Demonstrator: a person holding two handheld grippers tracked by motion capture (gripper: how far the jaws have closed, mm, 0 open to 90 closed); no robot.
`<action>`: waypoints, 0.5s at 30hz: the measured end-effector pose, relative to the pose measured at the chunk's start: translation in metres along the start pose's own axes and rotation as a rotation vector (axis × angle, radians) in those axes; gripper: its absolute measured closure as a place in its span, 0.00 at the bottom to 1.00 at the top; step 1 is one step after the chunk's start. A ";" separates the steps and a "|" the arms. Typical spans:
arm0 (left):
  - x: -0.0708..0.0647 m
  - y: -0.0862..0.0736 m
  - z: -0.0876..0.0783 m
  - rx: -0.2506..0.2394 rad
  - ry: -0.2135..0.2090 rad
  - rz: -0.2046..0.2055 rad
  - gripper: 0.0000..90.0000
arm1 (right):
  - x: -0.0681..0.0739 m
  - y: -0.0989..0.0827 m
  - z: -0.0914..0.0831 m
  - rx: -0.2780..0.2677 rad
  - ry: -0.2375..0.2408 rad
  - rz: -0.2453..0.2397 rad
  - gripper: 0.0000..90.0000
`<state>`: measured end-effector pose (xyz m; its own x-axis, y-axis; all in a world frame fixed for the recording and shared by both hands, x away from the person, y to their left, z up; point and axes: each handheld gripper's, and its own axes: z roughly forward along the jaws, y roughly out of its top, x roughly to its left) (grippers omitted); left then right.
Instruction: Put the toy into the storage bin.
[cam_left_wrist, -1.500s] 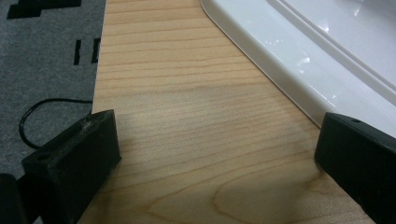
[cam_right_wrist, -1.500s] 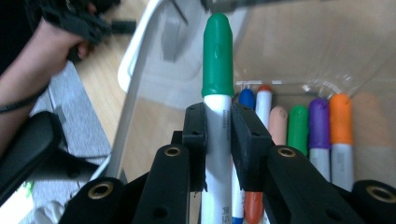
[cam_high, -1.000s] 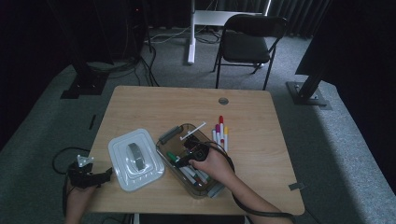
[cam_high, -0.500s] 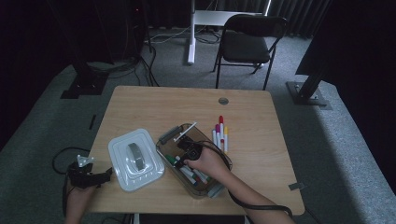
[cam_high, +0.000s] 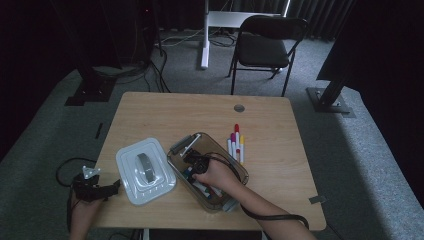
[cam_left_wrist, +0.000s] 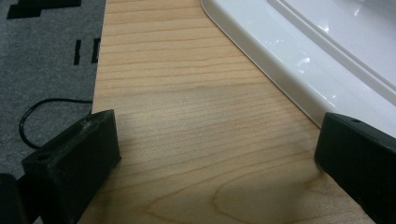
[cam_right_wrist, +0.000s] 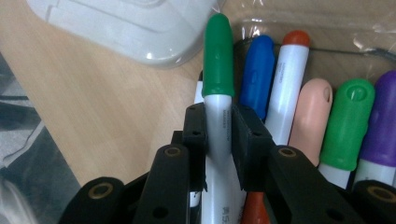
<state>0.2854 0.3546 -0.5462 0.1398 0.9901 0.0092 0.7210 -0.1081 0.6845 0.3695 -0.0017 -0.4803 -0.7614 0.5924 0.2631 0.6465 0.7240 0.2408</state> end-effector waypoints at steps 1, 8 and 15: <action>0.000 0.000 0.000 0.000 0.000 0.000 0.00 | 0.000 0.000 0.001 0.012 0.004 -0.001 0.85; 0.000 0.000 0.000 0.000 0.000 0.000 0.01 | 0.000 -0.003 0.004 0.030 0.006 -0.022 0.81; 0.000 0.000 0.000 0.000 0.000 0.000 0.01 | -0.008 -0.011 -0.024 -0.088 0.052 0.003 0.77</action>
<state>0.2854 0.3546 -0.5462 0.1397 0.9902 0.0091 0.7209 -0.1080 0.6846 0.3700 -0.0228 -0.4625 -0.7572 0.5739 0.3119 0.6525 0.6867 0.3205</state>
